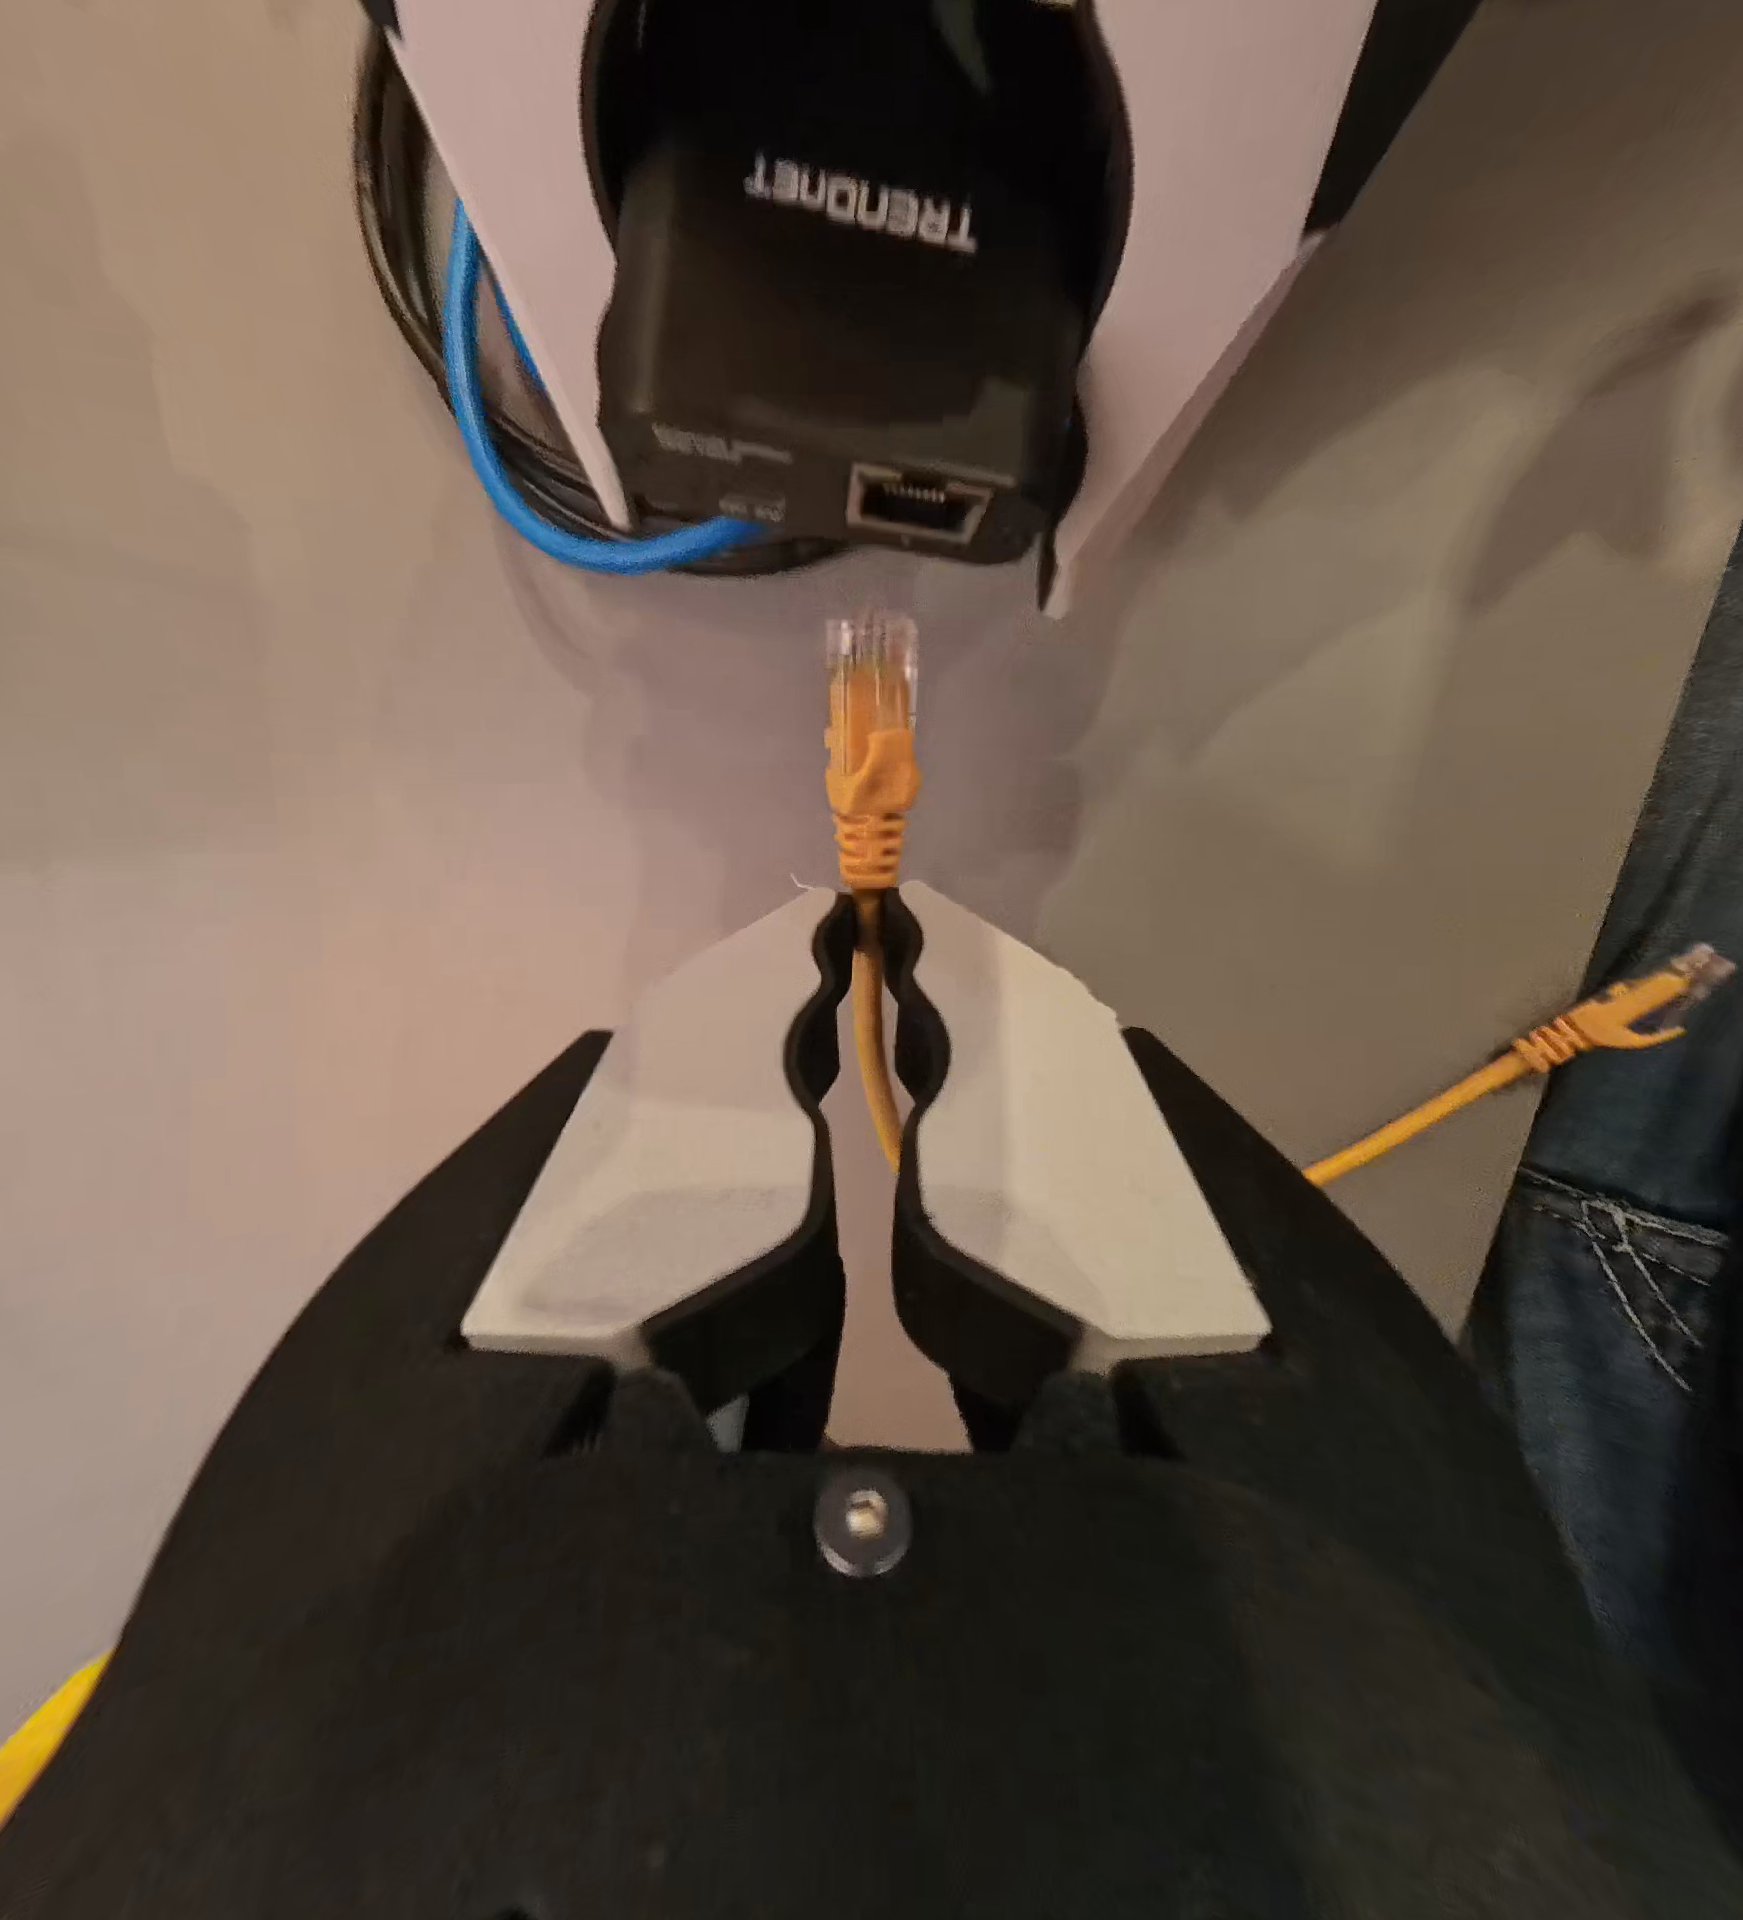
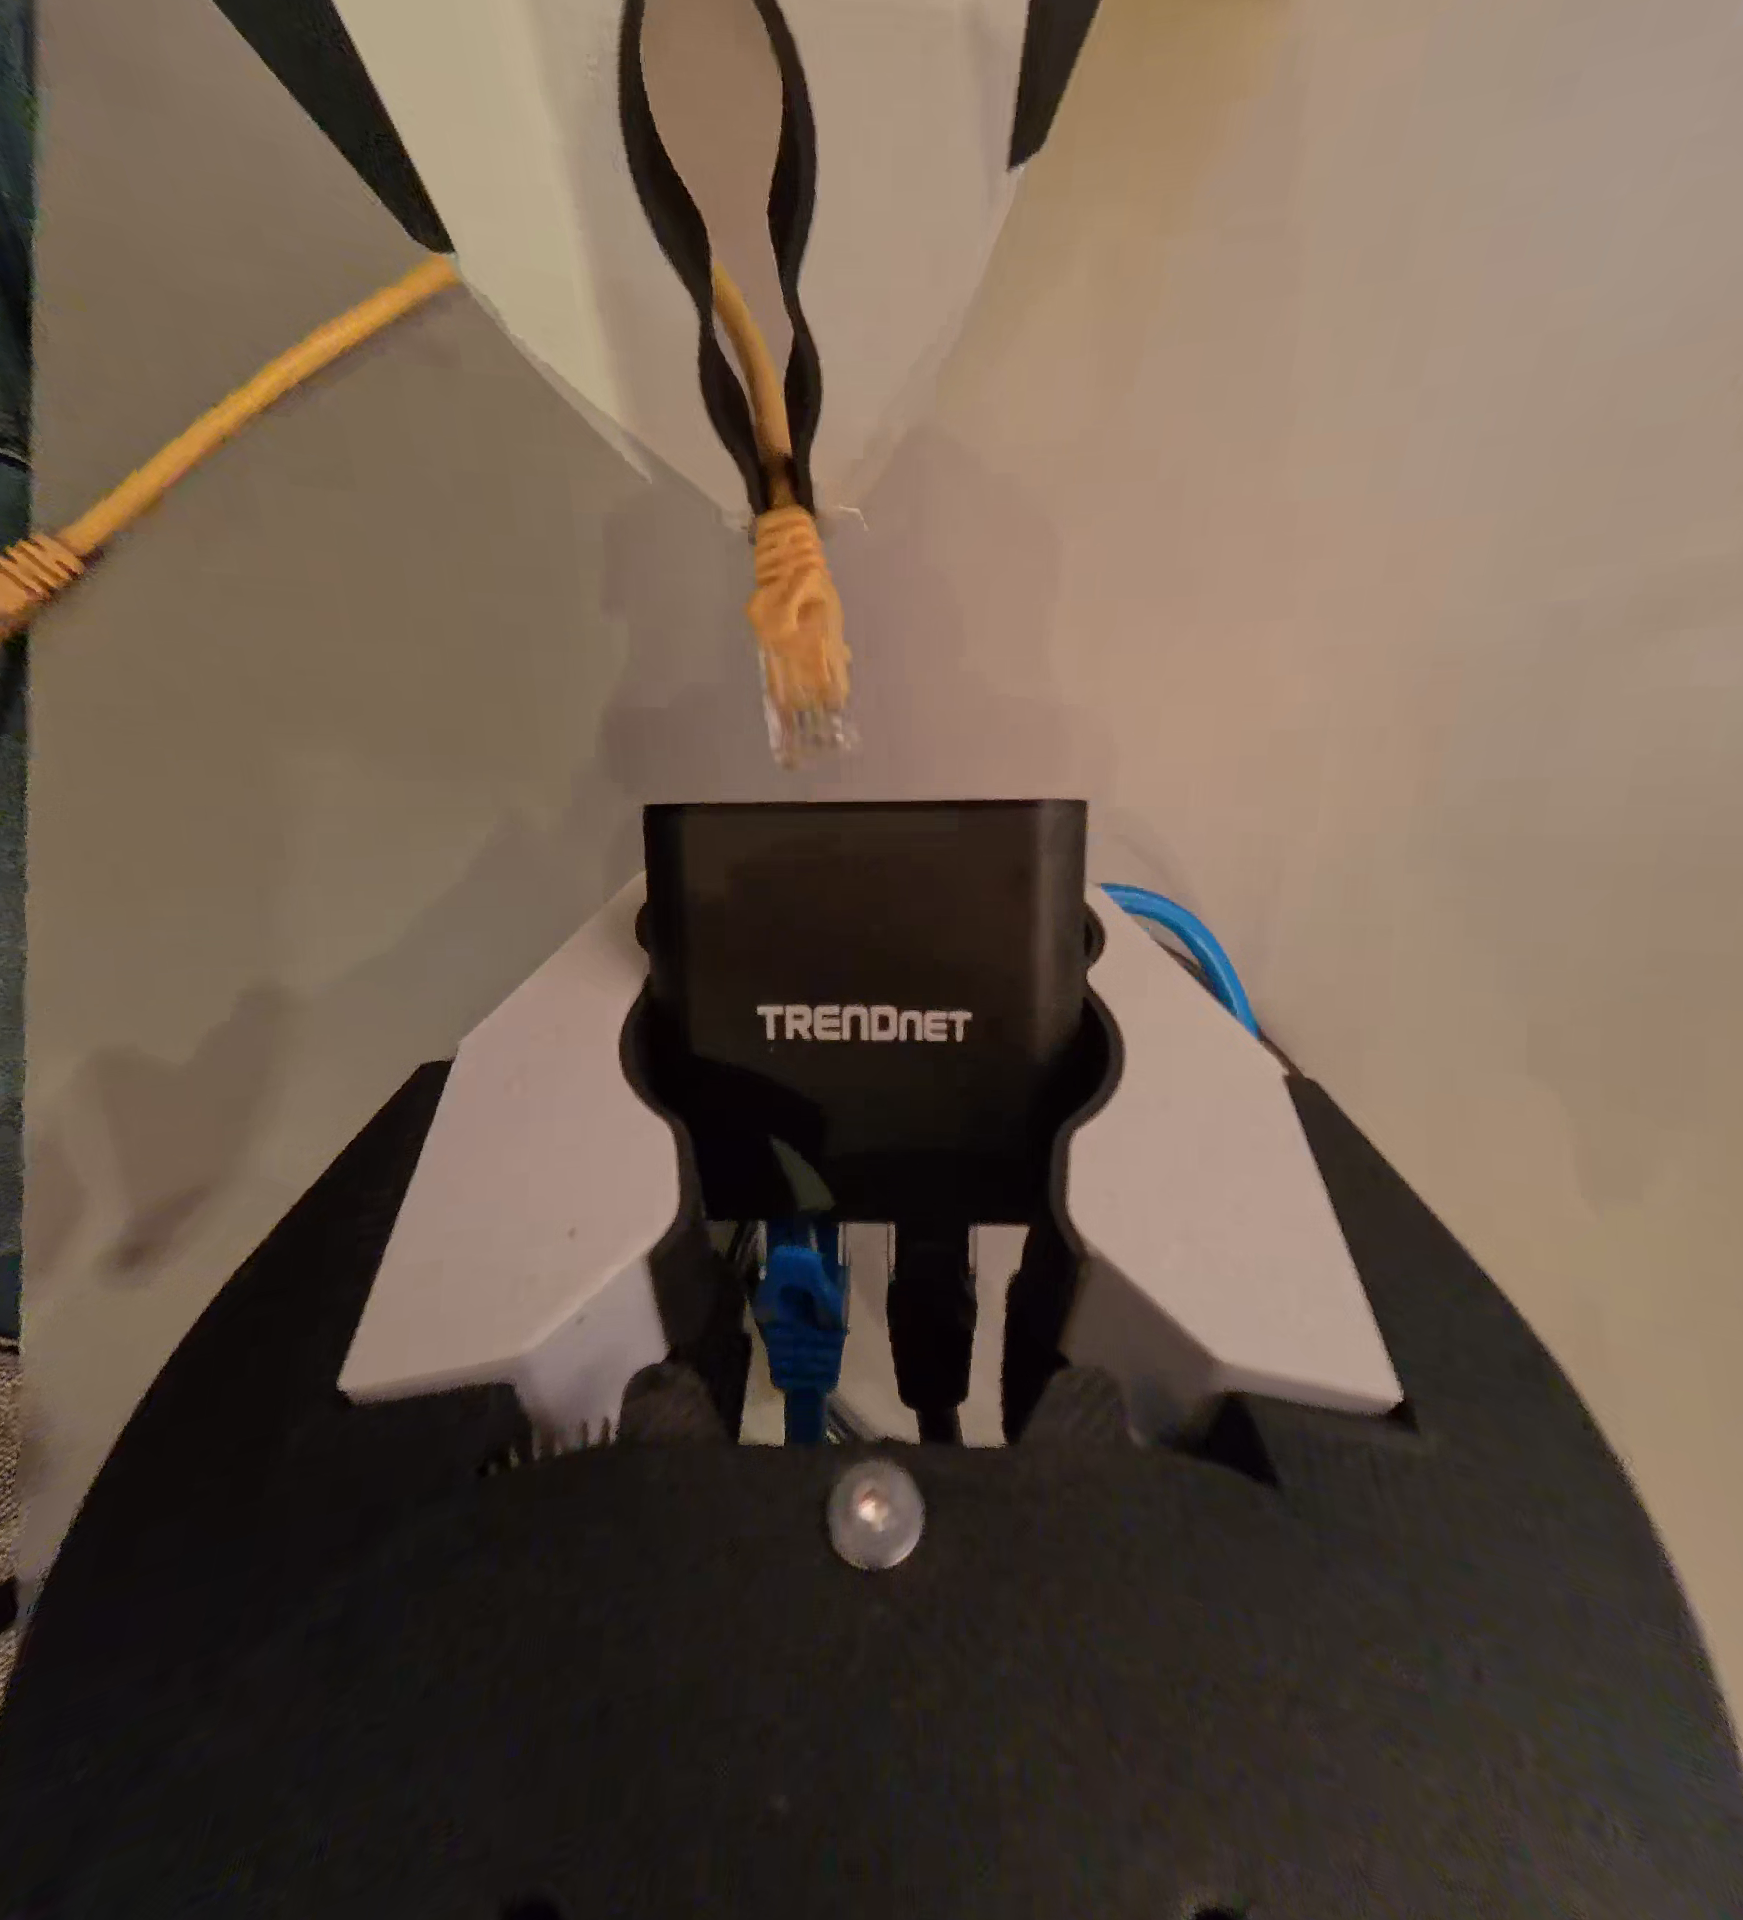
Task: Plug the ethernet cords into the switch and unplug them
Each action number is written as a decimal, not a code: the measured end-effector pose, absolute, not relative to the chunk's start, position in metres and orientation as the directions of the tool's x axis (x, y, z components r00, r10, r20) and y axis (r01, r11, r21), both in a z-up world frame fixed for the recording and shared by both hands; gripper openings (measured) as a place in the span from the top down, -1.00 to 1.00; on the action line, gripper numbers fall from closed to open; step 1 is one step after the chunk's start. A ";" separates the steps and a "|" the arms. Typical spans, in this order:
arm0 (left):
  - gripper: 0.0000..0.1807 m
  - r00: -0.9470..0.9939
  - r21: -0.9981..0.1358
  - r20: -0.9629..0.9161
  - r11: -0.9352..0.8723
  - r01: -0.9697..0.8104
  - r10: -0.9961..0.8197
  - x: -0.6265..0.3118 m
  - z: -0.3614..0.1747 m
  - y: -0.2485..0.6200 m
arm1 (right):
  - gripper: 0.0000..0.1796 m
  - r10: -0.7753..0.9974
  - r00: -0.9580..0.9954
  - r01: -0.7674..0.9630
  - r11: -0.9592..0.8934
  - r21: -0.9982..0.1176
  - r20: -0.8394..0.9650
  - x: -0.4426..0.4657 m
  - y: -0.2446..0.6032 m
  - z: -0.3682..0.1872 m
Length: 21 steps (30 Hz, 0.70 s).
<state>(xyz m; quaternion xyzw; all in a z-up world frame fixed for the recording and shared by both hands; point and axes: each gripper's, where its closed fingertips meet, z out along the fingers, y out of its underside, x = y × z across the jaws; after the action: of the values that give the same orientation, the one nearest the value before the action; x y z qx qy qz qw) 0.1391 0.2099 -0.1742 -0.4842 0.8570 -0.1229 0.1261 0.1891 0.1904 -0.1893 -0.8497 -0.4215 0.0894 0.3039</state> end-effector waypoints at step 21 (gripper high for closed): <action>0.89 -0.503 -0.148 -0.619 0.719 -0.679 -0.603 0.149 -0.225 0.243 | 0.19 0.750 0.652 0.643 -0.471 -0.604 0.110 0.194 0.190 -0.197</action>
<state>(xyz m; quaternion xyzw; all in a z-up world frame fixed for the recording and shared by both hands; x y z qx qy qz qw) 0.1489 0.2431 -0.2251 -0.3704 0.8650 0.0573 0.3335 0.1938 0.1896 -0.1968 -0.8533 -0.4080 0.0853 0.3132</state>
